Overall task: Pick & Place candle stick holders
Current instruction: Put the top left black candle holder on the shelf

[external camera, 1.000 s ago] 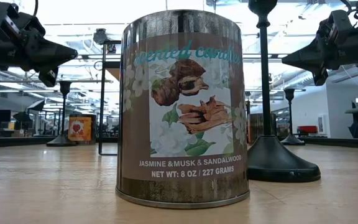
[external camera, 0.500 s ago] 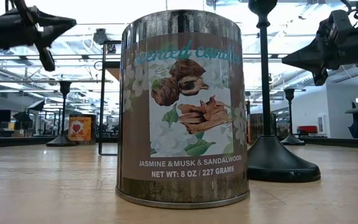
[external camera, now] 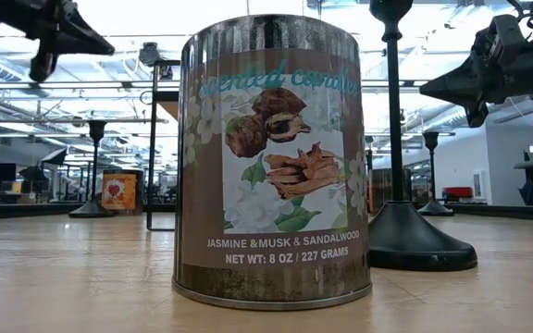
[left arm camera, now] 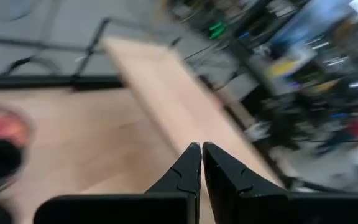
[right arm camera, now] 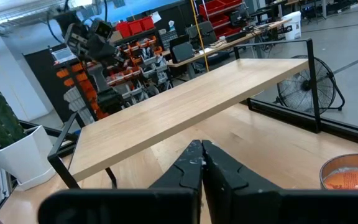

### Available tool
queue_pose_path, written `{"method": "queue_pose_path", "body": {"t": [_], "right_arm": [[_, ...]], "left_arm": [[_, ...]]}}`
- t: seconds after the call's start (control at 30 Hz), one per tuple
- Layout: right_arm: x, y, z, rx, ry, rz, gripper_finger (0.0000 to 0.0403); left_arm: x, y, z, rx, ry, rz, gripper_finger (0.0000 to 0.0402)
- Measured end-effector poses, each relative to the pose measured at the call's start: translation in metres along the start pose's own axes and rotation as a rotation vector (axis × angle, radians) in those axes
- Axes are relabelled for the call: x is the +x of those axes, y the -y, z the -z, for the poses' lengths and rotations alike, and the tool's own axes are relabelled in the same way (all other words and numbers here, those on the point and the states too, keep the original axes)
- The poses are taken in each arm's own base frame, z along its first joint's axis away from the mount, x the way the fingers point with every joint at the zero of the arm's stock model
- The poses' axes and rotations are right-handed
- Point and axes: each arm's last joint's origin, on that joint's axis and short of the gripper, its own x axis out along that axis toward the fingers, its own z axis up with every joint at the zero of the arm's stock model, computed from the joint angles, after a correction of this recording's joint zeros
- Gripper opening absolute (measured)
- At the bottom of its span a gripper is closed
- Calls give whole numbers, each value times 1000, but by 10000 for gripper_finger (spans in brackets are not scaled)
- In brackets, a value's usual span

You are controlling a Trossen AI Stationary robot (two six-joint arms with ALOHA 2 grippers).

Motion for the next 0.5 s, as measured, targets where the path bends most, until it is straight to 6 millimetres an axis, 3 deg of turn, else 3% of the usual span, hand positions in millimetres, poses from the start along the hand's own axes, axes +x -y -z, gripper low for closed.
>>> {"method": "queue_pose_path", "body": {"t": [0.23, 0.5], "right_arm": [[0, 0, 0, -3, 0, 0, 0], [0, 0, 0, -3, 1, 0, 0]], "left_arm": [[14, 28, -15, -82, -217, -307, 19], [22, 53, -49, -107, -276, -575, 19]]}}
